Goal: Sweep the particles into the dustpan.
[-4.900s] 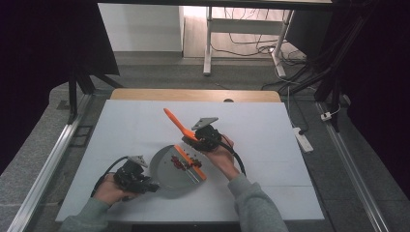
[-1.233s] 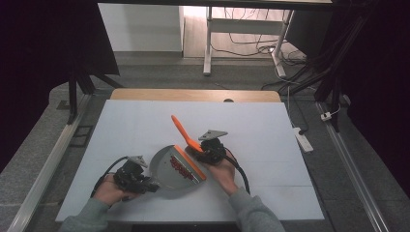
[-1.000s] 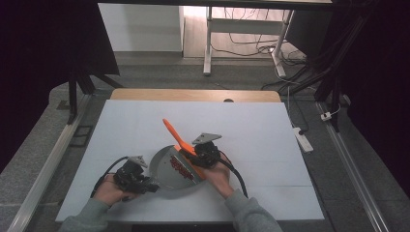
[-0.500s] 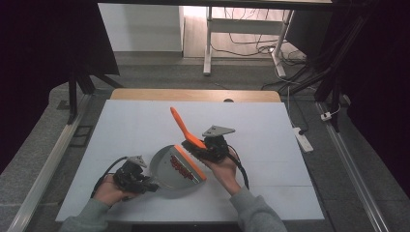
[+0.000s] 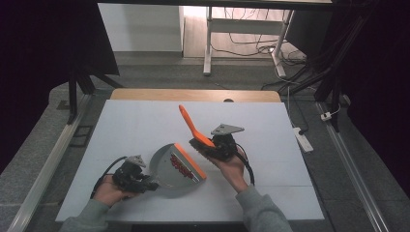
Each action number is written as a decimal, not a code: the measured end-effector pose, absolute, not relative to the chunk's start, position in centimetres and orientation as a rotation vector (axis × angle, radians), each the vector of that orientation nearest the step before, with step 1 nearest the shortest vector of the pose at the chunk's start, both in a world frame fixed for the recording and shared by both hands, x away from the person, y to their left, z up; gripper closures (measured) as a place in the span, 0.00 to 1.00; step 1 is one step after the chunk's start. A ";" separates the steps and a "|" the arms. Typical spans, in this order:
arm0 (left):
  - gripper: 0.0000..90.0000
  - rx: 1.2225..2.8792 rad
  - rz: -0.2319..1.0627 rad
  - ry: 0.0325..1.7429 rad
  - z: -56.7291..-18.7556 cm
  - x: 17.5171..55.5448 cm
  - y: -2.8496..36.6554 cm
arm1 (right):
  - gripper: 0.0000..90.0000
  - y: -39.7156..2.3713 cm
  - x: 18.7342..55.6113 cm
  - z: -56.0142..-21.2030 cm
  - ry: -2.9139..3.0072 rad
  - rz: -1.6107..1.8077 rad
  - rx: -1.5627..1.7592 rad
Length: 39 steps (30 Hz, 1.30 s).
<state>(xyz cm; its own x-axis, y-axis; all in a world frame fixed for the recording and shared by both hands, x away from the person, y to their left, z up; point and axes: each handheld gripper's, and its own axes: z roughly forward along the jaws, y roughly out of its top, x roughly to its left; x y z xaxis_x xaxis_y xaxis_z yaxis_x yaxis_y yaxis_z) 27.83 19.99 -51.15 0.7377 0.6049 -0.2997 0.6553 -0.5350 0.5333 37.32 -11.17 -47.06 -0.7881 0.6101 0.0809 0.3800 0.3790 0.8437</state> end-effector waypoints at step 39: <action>0.68 2.066 0.063 1.117 -50.4 26.4 21.3 | 0.79 -17.1 36.7 -45.9 2.406 1.363 0.874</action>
<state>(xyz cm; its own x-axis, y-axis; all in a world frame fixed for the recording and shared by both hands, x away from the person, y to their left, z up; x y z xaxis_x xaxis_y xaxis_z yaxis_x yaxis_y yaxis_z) 26.44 21.31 -50.36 0.6139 0.7308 -0.2984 0.6926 -0.3173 0.6478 36.70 -17.11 -45.93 -0.7922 0.6049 0.0812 0.3805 0.3855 0.8406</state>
